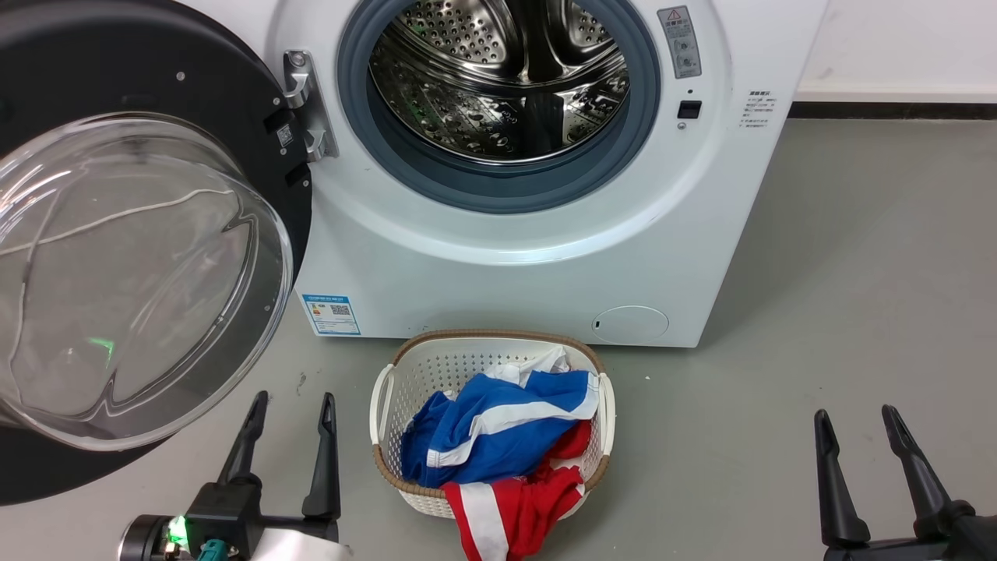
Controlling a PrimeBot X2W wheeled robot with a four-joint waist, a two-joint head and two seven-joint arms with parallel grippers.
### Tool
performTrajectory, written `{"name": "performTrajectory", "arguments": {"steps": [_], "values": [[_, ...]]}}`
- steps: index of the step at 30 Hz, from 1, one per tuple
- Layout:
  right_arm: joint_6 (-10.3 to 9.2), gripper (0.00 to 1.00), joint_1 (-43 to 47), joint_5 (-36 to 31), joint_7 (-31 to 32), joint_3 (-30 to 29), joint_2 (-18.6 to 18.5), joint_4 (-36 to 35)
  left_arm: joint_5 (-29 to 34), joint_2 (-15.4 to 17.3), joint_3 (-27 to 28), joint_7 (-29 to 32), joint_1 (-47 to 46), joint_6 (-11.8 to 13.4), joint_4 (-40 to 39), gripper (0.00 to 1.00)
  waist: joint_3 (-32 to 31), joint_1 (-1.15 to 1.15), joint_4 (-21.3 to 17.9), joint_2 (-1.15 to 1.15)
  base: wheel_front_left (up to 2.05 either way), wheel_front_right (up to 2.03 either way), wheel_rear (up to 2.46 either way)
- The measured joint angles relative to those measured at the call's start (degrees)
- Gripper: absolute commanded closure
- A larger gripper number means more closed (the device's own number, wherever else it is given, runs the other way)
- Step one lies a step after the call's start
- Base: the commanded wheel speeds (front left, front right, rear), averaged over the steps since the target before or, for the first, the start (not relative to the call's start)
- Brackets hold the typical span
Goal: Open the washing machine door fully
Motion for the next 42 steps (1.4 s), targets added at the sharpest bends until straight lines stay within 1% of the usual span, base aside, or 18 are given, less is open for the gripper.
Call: {"name": "performTrajectory", "arguments": {"steps": [16,17,18,23,34,42], "values": [[0.0,0.0,0.97,0.67,0.0,0.65,0.0,0.42,-0.58,-0.36,0.51,0.0,1.04,0.66,1.83,0.0,-0.9,0.0,-1.19,0.0,0.0,0.0,0.0],[0.0,0.0,1.02,0.75,0.0,0.64,0.0,0.46,-0.44,-0.37,0.58,0.0,1.04,0.98,1.93,0.0,-0.93,0.0,-1.16,0.0,0.0,0.0,0.0],[0.0,1.0,1.04,0.76,0.02,0.63,0.0,0.87,-0.38,-0.4,0.54,0.03,1.09,1.08,2.33,1.0,-0.94,0.0,-1.16,0.0,0.0,0.0,0.0],[0.0,1.0,1.17,1.29,0.3,0.83,0.01,3.37,-0.98,-0.62,0.54,0.65,2.07,1.08,5.09,1.0,-0.95,0.0,-1.17,0.0,0.0,0.0,0.0],[0.0,1.0,-0.42,14.85,2.54,1.37,-0.41,5.76,-13.91,-0.64,1.51,3.81,1.09,0.11,6.41,1.0,-0.89,0.0,-1.22,0.0,0.0,0.0,0.0],[0.0,1.0,-2.33,23.5,4.13,1.63,-0.8,7.31,-22.4,-0.64,2.07,5.75,-0.04,-0.42,6.99,1.0,-0.86,0.0,-1.26,0.0,0.0,0.0,0.0]]}}
